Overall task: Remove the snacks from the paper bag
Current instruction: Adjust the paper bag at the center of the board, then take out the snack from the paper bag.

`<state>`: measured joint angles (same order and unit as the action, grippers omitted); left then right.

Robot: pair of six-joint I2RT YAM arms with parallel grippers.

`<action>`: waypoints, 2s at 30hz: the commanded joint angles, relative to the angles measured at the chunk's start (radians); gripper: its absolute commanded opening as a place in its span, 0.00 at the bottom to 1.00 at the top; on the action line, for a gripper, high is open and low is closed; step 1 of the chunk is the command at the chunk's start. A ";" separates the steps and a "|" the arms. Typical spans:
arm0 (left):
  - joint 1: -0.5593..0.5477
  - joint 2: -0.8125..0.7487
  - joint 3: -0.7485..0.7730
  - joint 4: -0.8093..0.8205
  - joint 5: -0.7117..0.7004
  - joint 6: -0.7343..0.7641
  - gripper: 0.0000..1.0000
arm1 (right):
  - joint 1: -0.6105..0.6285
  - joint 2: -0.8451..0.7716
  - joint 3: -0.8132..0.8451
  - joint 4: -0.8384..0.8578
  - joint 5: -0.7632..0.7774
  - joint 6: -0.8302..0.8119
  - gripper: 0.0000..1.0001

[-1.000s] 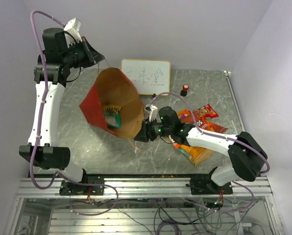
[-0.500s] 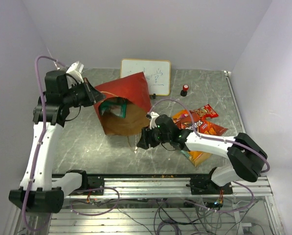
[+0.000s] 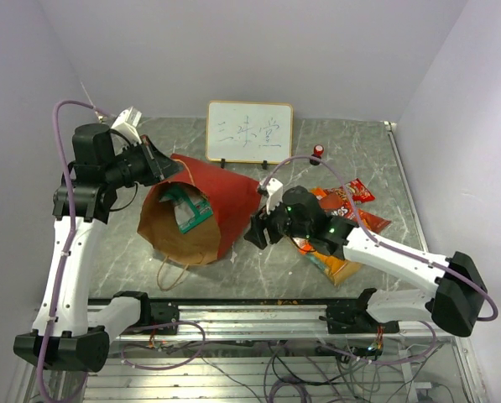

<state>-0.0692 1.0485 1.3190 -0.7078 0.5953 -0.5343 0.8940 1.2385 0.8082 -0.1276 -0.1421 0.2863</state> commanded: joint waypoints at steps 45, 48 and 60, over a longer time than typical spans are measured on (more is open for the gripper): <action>-0.017 0.135 0.165 -0.194 -0.015 -0.226 0.07 | 0.531 0.592 0.256 0.681 0.537 -0.574 0.73; -0.017 0.134 0.159 -0.185 0.002 -0.224 0.07 | 0.515 0.626 0.248 0.728 0.611 -0.607 0.80; -0.017 0.116 0.140 -0.171 0.022 -0.227 0.07 | 0.449 0.749 0.299 0.754 0.487 -0.627 0.82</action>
<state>-0.0822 1.1835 1.4502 -0.8845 0.5995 -0.7643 1.3449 1.9202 1.0595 0.5781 0.3733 -0.3355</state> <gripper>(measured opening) 0.073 0.811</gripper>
